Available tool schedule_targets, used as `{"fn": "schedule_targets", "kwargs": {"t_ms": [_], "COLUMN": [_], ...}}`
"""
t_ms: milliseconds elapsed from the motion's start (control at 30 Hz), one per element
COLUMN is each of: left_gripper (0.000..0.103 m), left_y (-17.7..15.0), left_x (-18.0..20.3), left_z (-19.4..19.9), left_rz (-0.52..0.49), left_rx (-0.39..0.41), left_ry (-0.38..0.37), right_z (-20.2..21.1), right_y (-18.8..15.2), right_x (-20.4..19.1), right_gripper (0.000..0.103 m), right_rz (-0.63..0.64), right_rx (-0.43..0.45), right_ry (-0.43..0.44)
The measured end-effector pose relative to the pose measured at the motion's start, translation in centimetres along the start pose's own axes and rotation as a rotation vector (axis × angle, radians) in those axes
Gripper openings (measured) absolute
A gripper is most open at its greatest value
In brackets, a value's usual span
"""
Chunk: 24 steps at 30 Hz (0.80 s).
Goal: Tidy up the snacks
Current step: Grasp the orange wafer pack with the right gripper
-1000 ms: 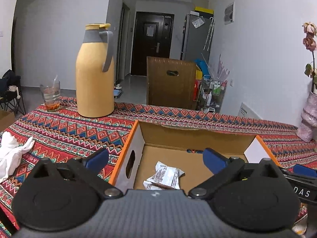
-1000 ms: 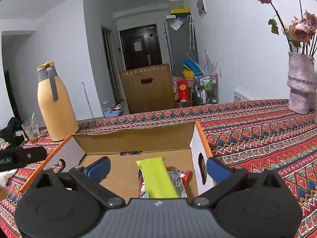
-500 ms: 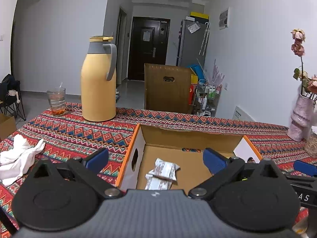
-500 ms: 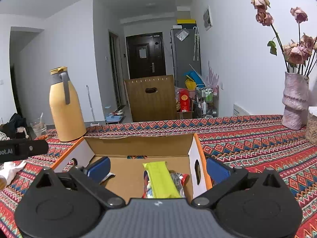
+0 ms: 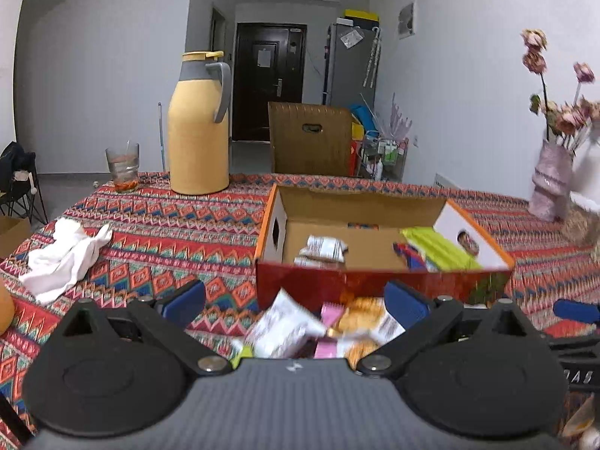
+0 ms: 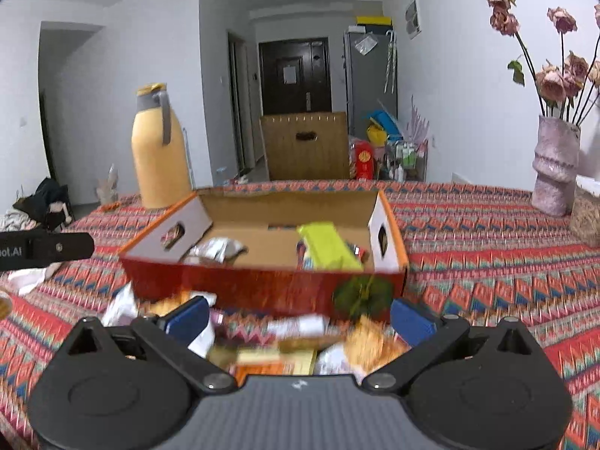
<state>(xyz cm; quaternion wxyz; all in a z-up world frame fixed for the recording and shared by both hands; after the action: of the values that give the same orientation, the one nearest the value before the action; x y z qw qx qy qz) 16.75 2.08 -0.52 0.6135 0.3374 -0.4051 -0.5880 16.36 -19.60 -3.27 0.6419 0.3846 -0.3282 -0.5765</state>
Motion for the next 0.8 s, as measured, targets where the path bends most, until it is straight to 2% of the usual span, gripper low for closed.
{"fn": "schedule_targets", "kwargs": {"t_ms": [267,333,500,567,633,800], "left_gripper": [0.103,0.103,0.103,0.103,0.103,0.103], "left_y": [-4.1,-4.6,-5.2,-5.2,-5.3,-5.7], "left_x": [-0.6,-0.7,-0.9,-1.0,-0.9,-0.9], "left_z": [1.0,1.2,1.5,1.5,1.5,1.4], "left_rz": [0.008,0.012,0.014,0.018,0.02,0.024], "left_rx": [-0.055,-0.061,-0.072,-0.076,-0.078,-0.089], "left_ry": [-0.016,-0.017,-0.015,-0.015,-0.017,-0.031], "right_z": [1.4,1.4,0.7,0.4,0.0,-0.2], "right_y": [-3.9,-4.7,-6.0,-6.4,-6.9,-7.8], "right_x": [-1.1,-1.6,-2.9,-3.4,-3.8,-4.5], "right_gripper": [0.101,0.091,0.088,0.084,0.076,0.07], "right_rz": [0.022,0.038,0.071,0.087,0.105,0.167], "right_rx": [-0.037,-0.049,-0.083,-0.092,-0.109,-0.101], "right_ry": [0.004,0.006,0.001,-0.015,-0.025,-0.059]}}
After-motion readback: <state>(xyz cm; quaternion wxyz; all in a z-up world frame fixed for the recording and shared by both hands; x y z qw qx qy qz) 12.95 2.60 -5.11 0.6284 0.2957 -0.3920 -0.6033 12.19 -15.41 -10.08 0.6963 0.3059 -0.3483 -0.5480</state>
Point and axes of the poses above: each gripper's, at about its wrist camera, not at the fingertips, and z roughly against the way its jaws point, x to its right, y to its top, the point moved 9 cm from there along -z, roughly the way its jaws point, and after that the axes turned 6 degrees about -y, right-handed, at the moved point
